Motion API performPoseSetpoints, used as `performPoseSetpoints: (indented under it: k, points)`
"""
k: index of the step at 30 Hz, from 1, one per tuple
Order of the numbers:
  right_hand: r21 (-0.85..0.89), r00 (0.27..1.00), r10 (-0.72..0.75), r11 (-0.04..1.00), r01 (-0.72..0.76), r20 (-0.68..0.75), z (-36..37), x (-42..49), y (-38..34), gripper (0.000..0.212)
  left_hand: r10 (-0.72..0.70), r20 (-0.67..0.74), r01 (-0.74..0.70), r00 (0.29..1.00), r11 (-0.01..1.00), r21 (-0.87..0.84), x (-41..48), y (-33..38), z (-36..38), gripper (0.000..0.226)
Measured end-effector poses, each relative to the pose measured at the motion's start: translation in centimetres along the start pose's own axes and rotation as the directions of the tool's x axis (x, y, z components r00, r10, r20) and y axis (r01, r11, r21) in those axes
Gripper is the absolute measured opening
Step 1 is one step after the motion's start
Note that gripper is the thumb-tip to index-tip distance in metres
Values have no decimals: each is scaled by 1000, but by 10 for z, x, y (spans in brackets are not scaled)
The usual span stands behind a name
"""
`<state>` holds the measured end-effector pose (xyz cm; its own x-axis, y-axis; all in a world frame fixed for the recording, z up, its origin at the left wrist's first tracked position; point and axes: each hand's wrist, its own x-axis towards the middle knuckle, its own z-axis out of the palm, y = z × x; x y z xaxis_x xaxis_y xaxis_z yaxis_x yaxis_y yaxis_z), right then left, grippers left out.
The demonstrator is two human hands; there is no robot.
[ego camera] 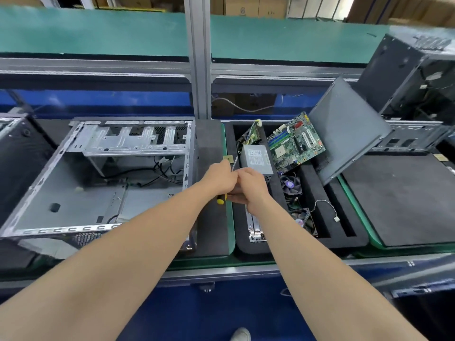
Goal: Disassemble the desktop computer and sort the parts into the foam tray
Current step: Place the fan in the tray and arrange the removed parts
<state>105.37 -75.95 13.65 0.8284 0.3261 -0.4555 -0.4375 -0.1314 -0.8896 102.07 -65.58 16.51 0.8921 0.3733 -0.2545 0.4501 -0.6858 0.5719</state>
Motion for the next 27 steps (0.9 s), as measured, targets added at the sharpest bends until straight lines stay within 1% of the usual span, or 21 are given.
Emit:
performPoseSetpoints:
  k: [3,5,9,13,17,23,27]
  points:
    - [24,997,-71,997,71,0,19,-17,-21,13,0,-94,-18,996,982,-187,-11,-3,-29,19]
    - [41,994,-108,993,107,4,37,-30,-32,12,-5,-143,-33,990,965,-261,-22,-9,-50,19]
    - [55,984,-176,983,176,-1,80,-63,-42,15,-14,-188,-51,982,941,-335,-49,-33,-87,26]
    - [97,984,-177,980,176,8,128,-94,-38,15,-24,-239,-80,971,906,-416,-79,-69,-112,25]
    - [105,988,-154,983,152,6,170,-120,-23,10,-69,-220,-53,973,862,-504,-105,-111,-131,28]
    - [106,991,-135,986,132,18,217,-150,6,19,-107,-142,0,984,799,-601,-136,-166,-149,27]
    - [102,990,-140,985,138,12,235,-166,24,19,-111,-145,4,983,807,-591,-157,-190,-152,23]
